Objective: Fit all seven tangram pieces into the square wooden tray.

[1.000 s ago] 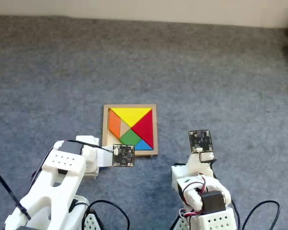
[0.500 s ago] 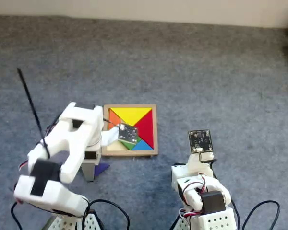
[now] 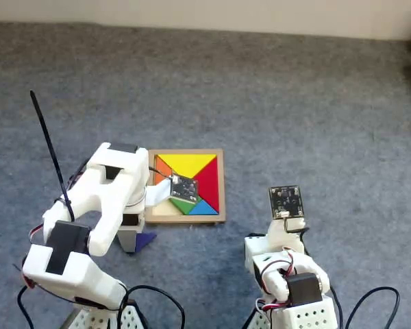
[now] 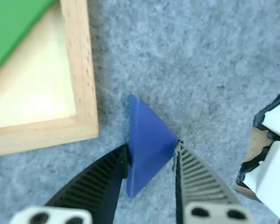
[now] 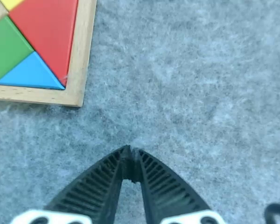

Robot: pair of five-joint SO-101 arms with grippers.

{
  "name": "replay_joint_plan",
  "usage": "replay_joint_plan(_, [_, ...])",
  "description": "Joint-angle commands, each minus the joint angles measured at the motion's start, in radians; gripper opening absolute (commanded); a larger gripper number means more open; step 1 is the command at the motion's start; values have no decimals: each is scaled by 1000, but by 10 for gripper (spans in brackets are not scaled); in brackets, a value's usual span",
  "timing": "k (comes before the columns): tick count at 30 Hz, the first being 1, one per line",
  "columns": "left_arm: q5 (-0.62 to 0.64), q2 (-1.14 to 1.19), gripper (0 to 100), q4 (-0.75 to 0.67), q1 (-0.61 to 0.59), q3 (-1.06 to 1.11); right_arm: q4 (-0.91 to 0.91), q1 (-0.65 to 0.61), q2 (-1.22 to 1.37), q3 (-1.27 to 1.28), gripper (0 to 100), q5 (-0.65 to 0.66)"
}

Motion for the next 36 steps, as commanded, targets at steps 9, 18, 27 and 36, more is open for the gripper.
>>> replay_joint_plan(9, [63,-53,165,5,12,44,4,-2,-16,153,5,-2])
replay_joint_plan(18, [190,-363,165,-173,90,344,4,-2,-16,153,5,-2])
replay_joint_plan(27, [235,-423,99,-175,108,404,4,-2,-16,153,5,-2])
replay_joint_plan(36, [292,-432,34,-170,114,398,4,-2,-16,153,5,-2])
